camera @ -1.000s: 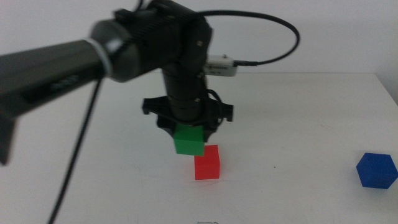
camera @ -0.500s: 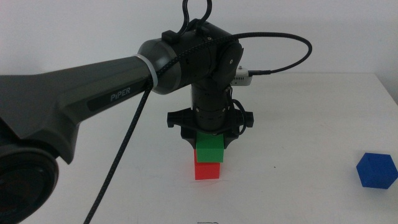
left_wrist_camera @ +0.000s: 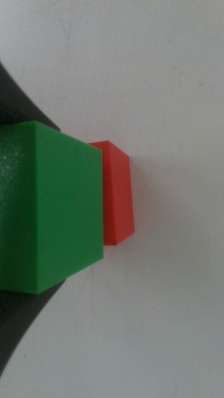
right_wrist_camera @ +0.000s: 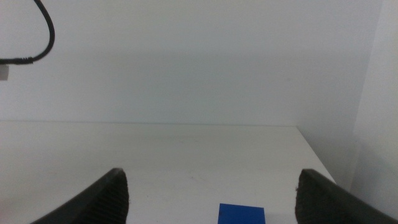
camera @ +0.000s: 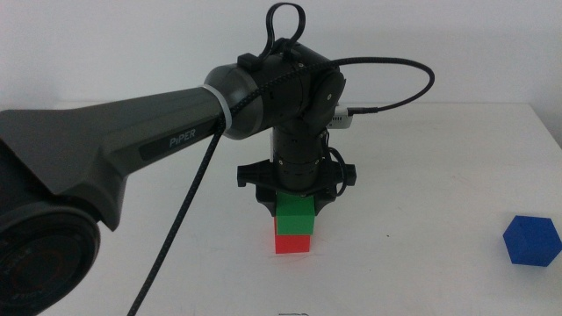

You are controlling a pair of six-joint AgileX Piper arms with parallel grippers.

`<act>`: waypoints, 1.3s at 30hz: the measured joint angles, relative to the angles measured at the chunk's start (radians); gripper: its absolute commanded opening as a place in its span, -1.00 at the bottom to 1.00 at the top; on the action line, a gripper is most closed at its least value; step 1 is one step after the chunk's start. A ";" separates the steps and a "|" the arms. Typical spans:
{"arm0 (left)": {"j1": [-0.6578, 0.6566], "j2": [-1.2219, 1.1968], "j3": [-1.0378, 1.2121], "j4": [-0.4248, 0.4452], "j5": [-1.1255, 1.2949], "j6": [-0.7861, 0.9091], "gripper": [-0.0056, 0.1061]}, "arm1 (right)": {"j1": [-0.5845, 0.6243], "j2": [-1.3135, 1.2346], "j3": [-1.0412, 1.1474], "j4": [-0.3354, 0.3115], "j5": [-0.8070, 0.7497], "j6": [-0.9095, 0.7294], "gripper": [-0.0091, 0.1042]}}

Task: Stack red cubes first, then green, then blue cubes in a specific spot.

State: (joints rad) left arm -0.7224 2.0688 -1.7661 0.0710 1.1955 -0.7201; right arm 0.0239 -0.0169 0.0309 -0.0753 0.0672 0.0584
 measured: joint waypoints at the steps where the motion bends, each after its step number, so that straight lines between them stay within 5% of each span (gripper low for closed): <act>1: 0.000 0.002 0.000 0.001 0.000 0.000 -0.81 | 0.000 0.000 0.000 0.000 0.000 0.000 0.82; 6: 0.000 0.008 -0.002 0.004 0.000 0.000 -0.65 | 0.000 0.000 0.000 0.000 0.000 0.000 0.82; 7: 0.000 0.009 -0.003 0.005 0.000 0.000 -0.36 | 0.000 0.000 0.000 0.000 0.000 0.000 0.82; 8: 0.000 0.010 -0.004 0.006 0.000 0.000 0.32 | 0.000 0.000 0.000 0.000 0.000 0.000 0.82; 14: 0.000 0.012 -0.004 0.010 0.000 0.000 0.77 | 0.000 0.000 0.000 0.000 0.000 0.000 0.82; 32: 0.002 -0.356 -0.001 0.105 0.045 0.377 0.78 | 0.000 0.000 0.000 0.000 0.000 0.000 0.82; 39: 0.150 -0.606 0.119 -0.065 0.053 0.693 0.78 | 0.000 0.000 0.000 0.000 0.000 0.000 0.82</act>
State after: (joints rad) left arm -0.5728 1.4628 -1.6472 0.0063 1.2480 -0.0266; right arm 0.0239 -0.0169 0.0309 -0.0753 0.0672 0.0584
